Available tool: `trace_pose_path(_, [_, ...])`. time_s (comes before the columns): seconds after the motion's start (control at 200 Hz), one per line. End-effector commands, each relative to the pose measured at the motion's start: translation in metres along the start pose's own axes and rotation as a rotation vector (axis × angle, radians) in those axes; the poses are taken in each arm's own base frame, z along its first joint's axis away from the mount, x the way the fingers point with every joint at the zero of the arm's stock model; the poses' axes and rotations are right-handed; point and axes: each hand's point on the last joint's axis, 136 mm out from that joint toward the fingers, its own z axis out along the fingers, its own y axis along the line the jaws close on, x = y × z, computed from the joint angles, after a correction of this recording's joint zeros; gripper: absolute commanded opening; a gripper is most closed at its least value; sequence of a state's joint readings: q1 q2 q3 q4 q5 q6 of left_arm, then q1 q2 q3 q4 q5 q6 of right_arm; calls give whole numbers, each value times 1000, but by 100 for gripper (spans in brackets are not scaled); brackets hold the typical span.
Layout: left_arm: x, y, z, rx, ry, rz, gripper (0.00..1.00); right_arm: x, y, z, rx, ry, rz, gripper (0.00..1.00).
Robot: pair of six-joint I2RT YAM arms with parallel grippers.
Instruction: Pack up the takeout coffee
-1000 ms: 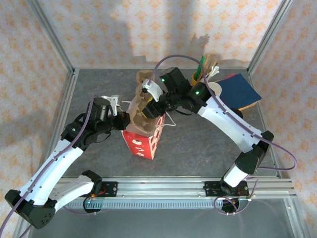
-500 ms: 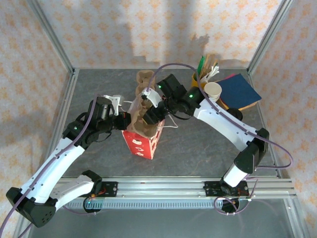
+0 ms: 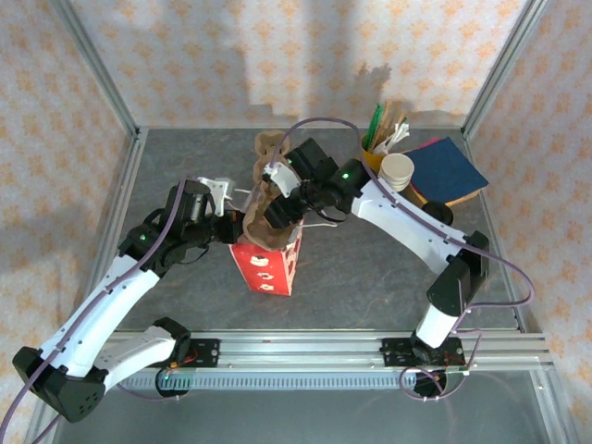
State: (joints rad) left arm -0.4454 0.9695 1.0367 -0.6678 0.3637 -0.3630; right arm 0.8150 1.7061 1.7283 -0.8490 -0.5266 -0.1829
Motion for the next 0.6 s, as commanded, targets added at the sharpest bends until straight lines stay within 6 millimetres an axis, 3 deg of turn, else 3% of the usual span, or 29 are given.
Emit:
trace_pose_path(0.0, [-5,-12,-3,53,-15,40,0,6,-24,7,106,38,30,43])
trace_pose_path(0.215, [-4,-13,0,64,-10,46,0,25,-36,12,160,109,35,43])
trace_pose_path(0.596, [0,-16,1,89,5,64,0,36,-48,22,210,160,80,43])
